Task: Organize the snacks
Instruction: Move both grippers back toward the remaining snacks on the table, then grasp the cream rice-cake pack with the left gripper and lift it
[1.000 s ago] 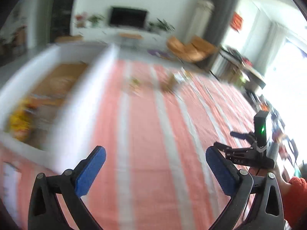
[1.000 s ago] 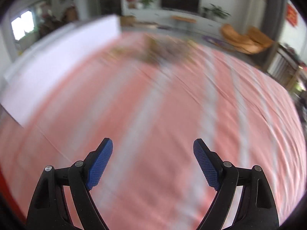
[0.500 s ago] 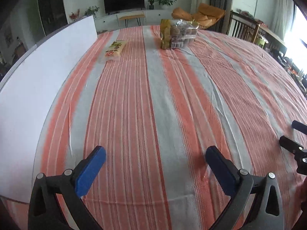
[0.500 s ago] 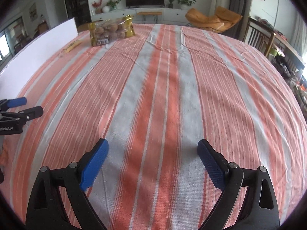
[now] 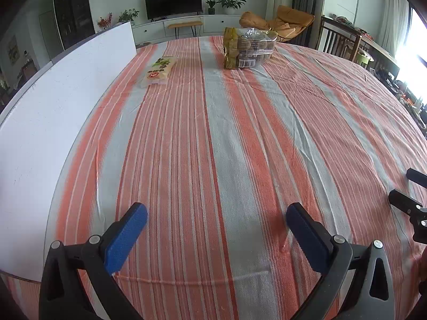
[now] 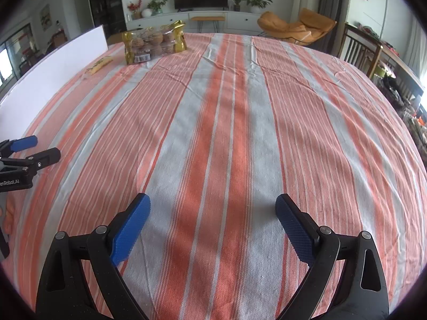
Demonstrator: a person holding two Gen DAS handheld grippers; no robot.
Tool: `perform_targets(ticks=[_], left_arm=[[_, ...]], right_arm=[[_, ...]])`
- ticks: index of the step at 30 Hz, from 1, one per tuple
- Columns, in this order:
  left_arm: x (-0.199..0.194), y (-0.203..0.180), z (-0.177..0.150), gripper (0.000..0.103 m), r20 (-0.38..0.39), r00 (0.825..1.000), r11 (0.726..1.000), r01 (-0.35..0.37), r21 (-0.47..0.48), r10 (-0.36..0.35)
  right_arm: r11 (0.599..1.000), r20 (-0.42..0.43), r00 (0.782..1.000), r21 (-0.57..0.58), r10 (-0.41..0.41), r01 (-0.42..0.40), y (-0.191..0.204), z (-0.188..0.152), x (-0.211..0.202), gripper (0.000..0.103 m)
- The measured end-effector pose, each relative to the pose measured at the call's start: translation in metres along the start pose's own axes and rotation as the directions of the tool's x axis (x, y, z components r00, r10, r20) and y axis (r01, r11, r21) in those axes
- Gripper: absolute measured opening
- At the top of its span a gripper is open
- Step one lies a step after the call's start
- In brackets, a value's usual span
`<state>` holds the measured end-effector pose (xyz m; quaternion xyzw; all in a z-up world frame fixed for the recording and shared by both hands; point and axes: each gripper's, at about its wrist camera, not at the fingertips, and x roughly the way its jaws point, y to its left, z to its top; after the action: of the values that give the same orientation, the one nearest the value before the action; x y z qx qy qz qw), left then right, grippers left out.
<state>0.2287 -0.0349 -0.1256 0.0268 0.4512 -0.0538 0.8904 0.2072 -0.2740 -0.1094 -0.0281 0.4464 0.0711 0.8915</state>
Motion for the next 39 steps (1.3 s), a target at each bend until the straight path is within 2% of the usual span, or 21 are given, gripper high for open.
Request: perform_targets(ticks=[21,25,27,29,34,37,39], left_arm=[[0.0,0.0,0.0,0.103,-0.001,1.0,1.0,0.0,-0.001,0.0],[0.001,0.003,0.012,0.103,-0.075,0.996,0.997,0.06,0.041,-0.057],[0.01,0.013,0.032,0.103,-0.108,0.986,0.991,0.133,0.031,-0.129],[0.02,0.025,0.052,0.103,-0.125,0.982,0.989,0.145,0.004,-0.144],[0.071,0.079,0.122,0.103,-0.099,0.993,0.99,0.043,-0.131,-0.056],[0.095,0.093,0.152,0.103,-0.106,0.994,0.988,-0.013,-0.154,-0.004],[0.113,0.093,0.17,0.101,-0.122,0.991,0.99,-0.065,-0.126,0.049]], right_arm=[[1.0,0.0,1.0,-0.002,-0.005,0.005,0.0,0.001,0.0,0.097],[1.0,0.0,1.0,-0.002,-0.004,0.004,-0.001,0.001,0.0,0.097],[1.0,0.001,1.0,-0.001,-0.004,0.004,-0.001,-0.003,-0.003,0.097],[1.0,0.0,1.0,-0.001,-0.002,0.002,-0.001,-0.002,-0.001,0.097],[1.0,0.0,1.0,-0.001,0.0,0.0,-0.001,-0.001,-0.001,0.098],[1.0,0.0,1.0,0.0,0.0,0.0,-0.001,-0.001,-0.001,0.098],[1.0,0.001,1.0,0.001,0.001,-0.001,-0.001,-0.001,0.0,0.098]])
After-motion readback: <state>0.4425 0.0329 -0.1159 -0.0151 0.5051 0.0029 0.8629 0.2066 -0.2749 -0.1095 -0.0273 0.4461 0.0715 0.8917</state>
